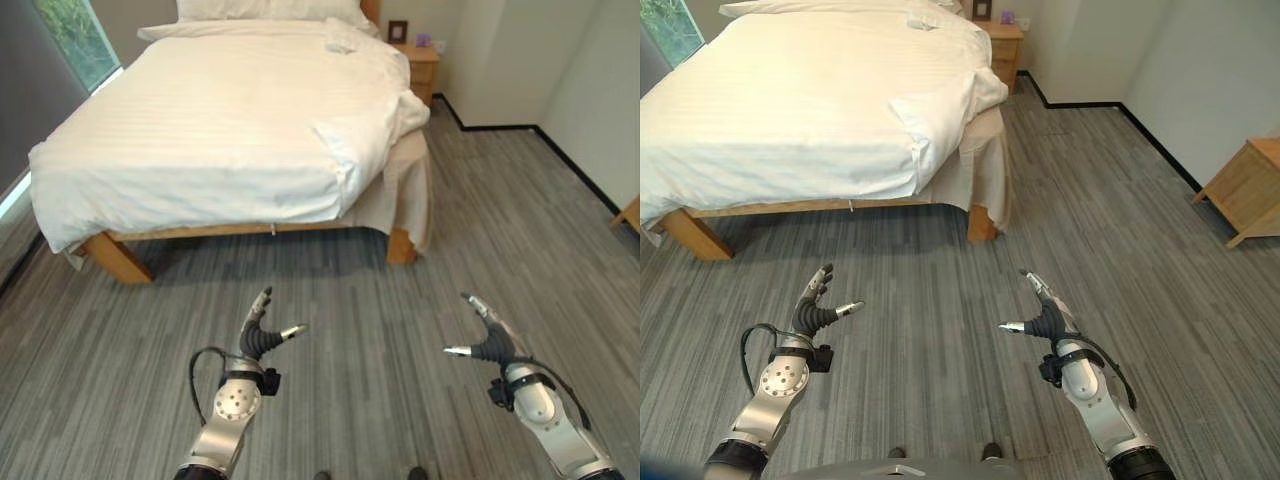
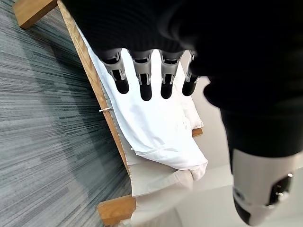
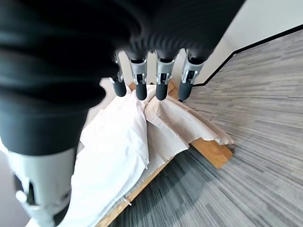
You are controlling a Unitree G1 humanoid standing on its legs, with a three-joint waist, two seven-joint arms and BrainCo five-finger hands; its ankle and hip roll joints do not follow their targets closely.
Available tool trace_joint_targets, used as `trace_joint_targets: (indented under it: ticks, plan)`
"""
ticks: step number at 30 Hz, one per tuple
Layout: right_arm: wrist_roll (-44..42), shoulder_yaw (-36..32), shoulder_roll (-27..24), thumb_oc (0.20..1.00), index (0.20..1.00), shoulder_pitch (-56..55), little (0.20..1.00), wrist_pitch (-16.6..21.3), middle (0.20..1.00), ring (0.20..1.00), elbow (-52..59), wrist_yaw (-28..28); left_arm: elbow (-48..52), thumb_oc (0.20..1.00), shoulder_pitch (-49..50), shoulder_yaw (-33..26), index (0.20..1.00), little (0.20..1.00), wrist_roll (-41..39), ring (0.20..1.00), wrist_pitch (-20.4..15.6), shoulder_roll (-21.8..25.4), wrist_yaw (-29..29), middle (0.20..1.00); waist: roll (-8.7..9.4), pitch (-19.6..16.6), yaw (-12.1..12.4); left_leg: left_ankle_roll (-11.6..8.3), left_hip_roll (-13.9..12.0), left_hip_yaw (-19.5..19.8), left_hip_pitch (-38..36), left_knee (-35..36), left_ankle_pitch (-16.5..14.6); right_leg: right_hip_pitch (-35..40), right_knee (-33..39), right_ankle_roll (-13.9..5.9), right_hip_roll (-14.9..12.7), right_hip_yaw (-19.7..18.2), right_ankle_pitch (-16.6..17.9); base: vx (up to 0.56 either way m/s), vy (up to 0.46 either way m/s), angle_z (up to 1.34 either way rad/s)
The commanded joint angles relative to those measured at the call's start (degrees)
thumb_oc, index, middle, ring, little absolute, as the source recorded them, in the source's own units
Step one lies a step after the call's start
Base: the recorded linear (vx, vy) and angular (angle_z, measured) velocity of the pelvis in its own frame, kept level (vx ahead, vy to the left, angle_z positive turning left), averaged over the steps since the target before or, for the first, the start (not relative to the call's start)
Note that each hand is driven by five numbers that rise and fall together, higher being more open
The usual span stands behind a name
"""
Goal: Making the bed.
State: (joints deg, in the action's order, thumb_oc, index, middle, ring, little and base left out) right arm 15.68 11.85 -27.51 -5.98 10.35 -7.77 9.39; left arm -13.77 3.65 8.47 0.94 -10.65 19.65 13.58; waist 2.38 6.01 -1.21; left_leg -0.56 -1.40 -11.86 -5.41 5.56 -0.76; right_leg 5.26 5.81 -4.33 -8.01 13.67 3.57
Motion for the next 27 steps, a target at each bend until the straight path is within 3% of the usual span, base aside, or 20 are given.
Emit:
trace_joint_targets:
  ticks: [1, 7, 9, 11, 12, 14, 15, 17, 18, 19, 20, 21, 23, 24, 26, 27]
  plan:
    - [-1.4, -2.7, -0.5, 1.0, 1.0, 3.3, 1.0, 2.2, 1.0, 1.0, -0.3, 1.5, 0.5, 1.0, -3.9, 0.7, 1.0, 1.0, -1.5, 1.0, -2.6, -1.4, -0.2, 1.0, -1.47, 0.0, 0.7, -3.74, -2.6, 0.8, -0.7, -0.6, 0.5, -0.3, -0.8, -5.59, -2.5, -0.6, 0.8, 0.0, 0.014, -0.05]
    - [-1.2, -1.7, -0.2, 1.0, 1.0, 4.4, 1.0, 1.9, 1.0, 1.0, -0.7, 1.7, 1.6, 1.0, -2.9, 0.9, 1.0, 1.0, -2.5, 1.0, -2.3, -0.2, -1.3, 1.0, -1.14, 2.6, 1.5, -2.22, -2.0, -0.6, -1.0, -0.6, -0.2, -2.8, -3.4, -6.29, -3.0, -2.7, 0.8, 0.0, 0.056, -0.21]
    - [-1.2, -1.7, 0.0, 1.0, 1.0, 4.5, 1.0, 1.9, 1.0, 1.0, -0.3, 1.6, 2.1, 1.0, -2.6, 1.2, 1.0, 1.0, -2.3, 1.0, -2.0, 0.4, -1.4, 1.0, -1.18, 4.1, 1.6, -1.2, -2.0, -0.9, -1.2, -0.6, -0.7, -6.8, -12.6, -6.8, -3.2, -3.1, -0.5, 0.0, 0.121, -0.27]
    - [-1.1, -1.5, 0.2, 1.0, 1.0, 4.1, 1.0, 1.9, 1.0, 1.0, -0.1, 1.1, 2.3, 1.0, -2.0, 1.3, 1.0, 1.0, -2.2, 1.0, -1.7, 0.7, -1.7, 1.0, -1.47, 5.8, 1.2, -0.2, -1.7, -1.3, -2.4, -0.6, -1.8, -12.3, -24.1, -9.36, -4.4, -3.6, 2.8, 0.04, 0.177, -0.26]
    - [-0.7, -1.4, 0.1, 1.0, 1.0, 4.1, 1.0, 1.7, 1.0, 1.0, 0.2, 1.1, 2.2, 1.0, -2.0, 1.4, 1.0, 1.0, -2.4, 1.0, -1.6, 0.6, -1.7, 1.0, -1.75, 6.7, 1.3, 0.37, -1.2, -1.5, -3.2, -0.6, -2.3, -14.4, -28.6, -10.18, -5.8, -3.2, 6.1, 0.1, 0.175, -0.15]
    - [-0.6, -1.3, 0.2, 1.0, 1.0, 4.1, 1.0, 1.7, 1.0, 1.0, 0.2, 1.2, 2.2, 1.0, -2.2, 1.7, 1.0, 1.0, -2.8, 1.0, -1.4, 0.5, -1.8, 1.0, -2.35, 7.4, 0.9, 0.53, -1.4, -1.2, -3.9, -0.6, -2.7, -16.2, -31.4, -10.3, -6.3, -2.7, 7.2, 0.22, 0.076, -0.02]
    - [-0.8, -1.7, 0.5, 1.0, 1.0, 3.1, 1.0, 1.6, 1.0, 1.0, 0.2, 1.1, 1.3, 1.0, -2.5, 1.8, 1.0, 1.0, -3.9, 1.0, -1.5, 0.6, -1.9, 1.0, -2.1, 8.0, -0.5, -0.55, -2.2, -0.3, -5.7, -0.6, -4.0, -20.3, -27.5, -9.24, -5.4, -1.7, 4.2, 0.34, -0.004, 0.06]
    - [-0.8, -1.7, 0.5, 1.0, 1.0, 3.0, 1.0, 1.5, 1.0, 1.0, 0.2, 1.1, 1.3, 1.0, -2.4, 1.8, 1.0, 1.0, -3.9, 1.0, -1.5, 0.6, -1.9, 1.0, -2.25, 8.0, -0.6, -0.63, -2.4, -0.1, -5.7, -0.6, -4.1, -20.1, -27.4, -9.21, -5.2, -1.4, 4.1, 0.37, -0.081, 0.36]
    - [-1.4, -1.9, 0.3, 1.0, 1.0, 1.4, 1.0, 1.7, 1.0, 1.0, 0.5, 1.5, -0.1, 1.0, -3.4, 2.2, 1.0, 1.0, -4.5, 1.0, -1.7, 0.8, -2.3, 1.0, -1.31, 8.0, -3.0, -2.77, -2.7, 1.4, -7.8, -0.6, -5.8, -20.8, -12.2, -7.72, -3.3, -1.1, 3.2, 0.53, -0.223, 0.36]
    - [-1.2, -2.1, 0.5, 1.0, 1.0, 1.1, 1.0, 1.8, 1.0, 1.0, 0.3, 1.9, -0.8, 1.0, -3.8, 2.3, 1.0, 1.0, -4.2, 1.0, -1.7, 0.6, -2.2, 1.0, -1.04, 8.0, -4.0, -3.4, -3.0, 2.0, -8.8, -0.6, -6.4, -21.8, -6.5, -7.72, -2.8, -1.4, 4.7, 0.54, -0.223, 0.59]
    - [-1.2, -2.0, 0.5, 1.0, 1.0, 1.1, 1.0, 1.8, 1.0, 1.0, 0.3, 2.0, -0.9, 1.0, -3.9, 2.3, 1.0, 1.0, -4.1, 1.0, -1.7, 0.6, -2.2, 1.0, -1.33, 8.0, -4.1, -3.49, -3.4, 2.0, -8.8, -0.6, -6.5, -21.2, -5.5, -7.71, -2.4, -1.0, 5.2, 0.48, -0.226, 0.79]
    - [-1.0, -2.2, 0.6, 1.0, 1.0, 1.0, 1.0, 1.6, 1.0, 1.0, 0.2, 2.4, -2.0, 1.0, -5.3, 2.2, 1.0, 1.0, -3.6, 1.0, -1.7, 0.5, -1.8, 1.0, -1.5, 8.0, -5.7, -5.12, -4.8, 2.4, -10.8, -0.6, -8.0, -25.4, -0.8, -8.7, -2.4, -2.1, 6.6, 0.52, -0.235, 0.76]
    - [-0.8, -2.3, 0.8, 1.0, 1.0, 0.4, 1.0, 1.3, 1.0, 1.0, 0.2, 2.4, -2.6, 1.0, -6.1, 2.4, 1.0, 1.0, -3.5, 1.0, -1.9, 0.5, -1.5, 1.0, -1.83, 7.6, -6.9, -5.87, -5.5, 3.4, -14.0, -0.6, -10.0, -26.7, -0.8, -9.14, -2.5, -3.4, 7.6, 0.69, -0.312, 0.28]
    - [-0.9, -2.3, 0.9, 1.0, 1.0, -0.2, 1.0, 1.4, 1.0, 1.0, 0.3, 2.4, -2.6, 1.0, -5.7, 2.2, 1.0, 1.0, -3.3, 1.0, -2.1, 0.6, -1.3, 1.0, -2.53, 6.9, -7.1, -6.68, -7.0, 4.2, -16.7, -0.6, -8.0, -25.4, -1.9, -8.65, -1.4, -3.6, 7.6, 0.61, -0.307, 0.22]
    - [-0.9, -2.0, 0.7, 1.0, 1.0, -0.5, 1.0, 1.5, 1.0, 1.0, 0.4, 2.2, -2.9, 1.0, -5.5, 2.6, 1.0, 1.0, -3.4, 1.0, -2.3, 0.5, -1.4, 1.0, -2.46, 6.8, -7.5, -6.77, -7.5, 4.3, -16.7, -1.5, -7.1, -24.8, -1.7, -8.1, -1.0, -3.8, 8.4, 0.42, -0.26, 0.27]
    - [-0.9, -1.1, -0.7, 1.0, 1.0, -0.1, 1.0, 1.7, 1.0, 1.0, -0.3, 2.0, -2.7, 1.0, -5.1, 3.4, 1.0, 1.0, -4.0, 1.0, -2.2, -0.8, -1.2, 1.0, -4.44, 6.4, -7.5, -8.78, -10.5, 5.1, -13.5, -12.7, 1.9, -21.2, -1.8, -5.5, 1.9, -2.5, 8.7, 0.47, -0.38, 0.36]
